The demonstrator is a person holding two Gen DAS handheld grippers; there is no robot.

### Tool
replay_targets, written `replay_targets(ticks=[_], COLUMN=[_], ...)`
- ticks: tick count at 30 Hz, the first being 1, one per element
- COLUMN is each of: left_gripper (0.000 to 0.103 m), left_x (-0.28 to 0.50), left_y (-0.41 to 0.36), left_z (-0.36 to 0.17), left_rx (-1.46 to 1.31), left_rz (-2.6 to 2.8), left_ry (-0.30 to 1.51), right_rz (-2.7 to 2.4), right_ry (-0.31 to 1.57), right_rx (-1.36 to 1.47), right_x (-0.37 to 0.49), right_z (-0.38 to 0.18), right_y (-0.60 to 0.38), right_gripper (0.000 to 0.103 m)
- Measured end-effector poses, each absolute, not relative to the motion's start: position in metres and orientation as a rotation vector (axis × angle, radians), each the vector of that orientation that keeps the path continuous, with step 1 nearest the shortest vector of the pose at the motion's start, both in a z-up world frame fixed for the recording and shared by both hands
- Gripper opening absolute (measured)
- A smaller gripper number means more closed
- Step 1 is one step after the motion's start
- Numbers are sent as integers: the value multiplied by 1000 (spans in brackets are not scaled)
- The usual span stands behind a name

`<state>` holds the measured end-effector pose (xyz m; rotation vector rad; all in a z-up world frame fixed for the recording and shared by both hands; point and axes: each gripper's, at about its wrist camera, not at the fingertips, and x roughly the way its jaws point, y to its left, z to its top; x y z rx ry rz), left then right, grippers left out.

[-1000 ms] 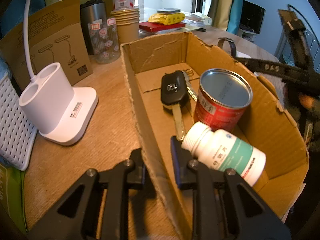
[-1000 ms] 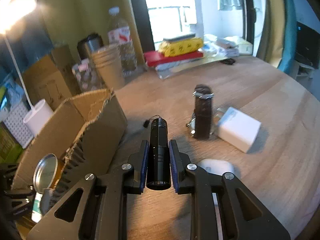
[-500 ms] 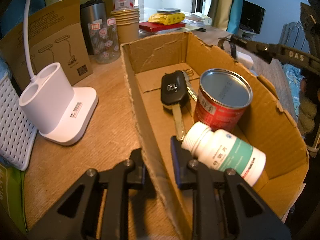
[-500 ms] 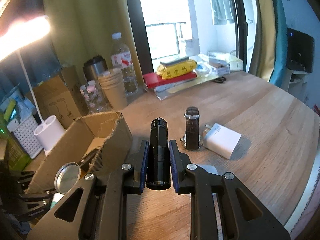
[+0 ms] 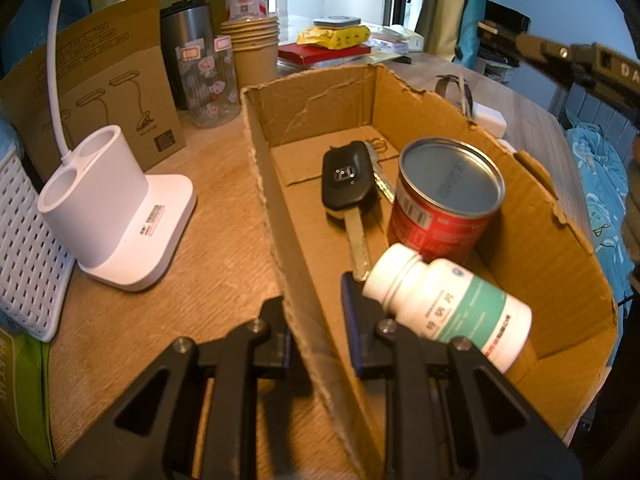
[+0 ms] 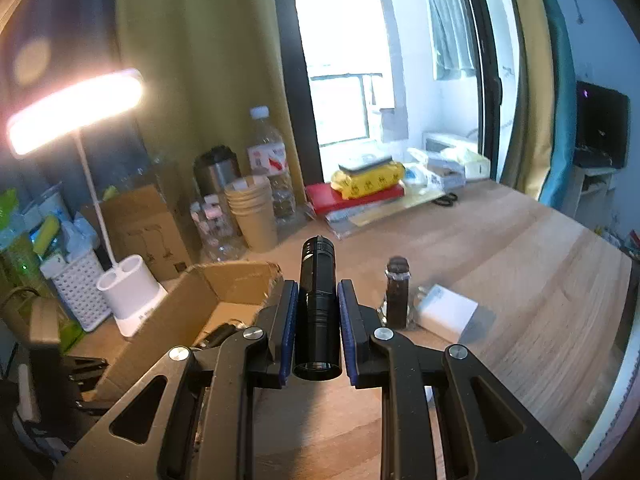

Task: Organize rigid objects
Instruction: 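Lift the flashlight and carry it over the box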

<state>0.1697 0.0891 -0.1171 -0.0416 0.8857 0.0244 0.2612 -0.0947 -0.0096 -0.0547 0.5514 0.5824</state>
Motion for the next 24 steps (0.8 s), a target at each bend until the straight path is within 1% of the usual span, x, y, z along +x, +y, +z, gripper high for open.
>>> replay_targets(ticks=[18,24], left_gripper=[22,22], left_x=[170,170], left_y=[89,89], left_z=[-117,-117], left_rx=[-42,-42], left_rz=[24,24], left_ry=[886,886], right_rz=[670,713], right_ry=[464,468], right_rx=[-80,-101], right_x=[243,244], right_z=[26,25], right_y=[-66,-46], right_gripper=[22,22])
